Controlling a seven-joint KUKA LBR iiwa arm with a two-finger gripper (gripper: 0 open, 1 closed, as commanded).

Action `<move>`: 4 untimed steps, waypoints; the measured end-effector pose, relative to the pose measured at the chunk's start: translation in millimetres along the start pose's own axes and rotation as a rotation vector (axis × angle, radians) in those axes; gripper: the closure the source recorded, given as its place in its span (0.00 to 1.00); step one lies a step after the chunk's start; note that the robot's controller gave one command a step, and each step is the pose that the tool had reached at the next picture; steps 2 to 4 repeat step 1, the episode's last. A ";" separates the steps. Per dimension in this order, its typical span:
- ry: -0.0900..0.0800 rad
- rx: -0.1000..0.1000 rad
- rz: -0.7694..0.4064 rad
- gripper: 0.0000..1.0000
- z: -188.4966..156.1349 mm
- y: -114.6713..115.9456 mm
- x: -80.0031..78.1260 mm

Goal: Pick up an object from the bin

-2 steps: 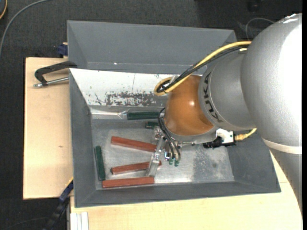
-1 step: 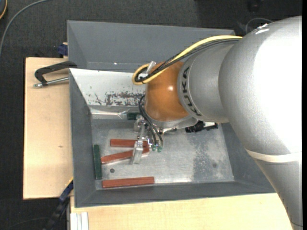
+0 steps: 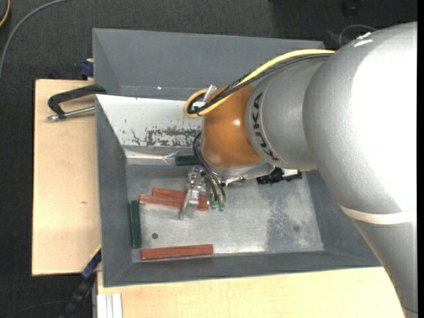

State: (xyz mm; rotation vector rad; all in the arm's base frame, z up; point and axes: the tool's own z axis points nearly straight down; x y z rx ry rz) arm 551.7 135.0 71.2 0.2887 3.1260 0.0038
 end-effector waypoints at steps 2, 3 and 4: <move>-0.010 -0.001 -0.344 1.00 -143.5 -6.8 -8.1; -0.010 -0.001 -0.344 1.00 -143.5 -6.8 -8.1; -0.010 -0.001 -0.344 1.00 -143.5 -6.8 -8.1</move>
Offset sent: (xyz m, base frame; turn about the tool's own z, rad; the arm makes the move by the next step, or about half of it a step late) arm 0.0040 -0.0096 0.1393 -0.3429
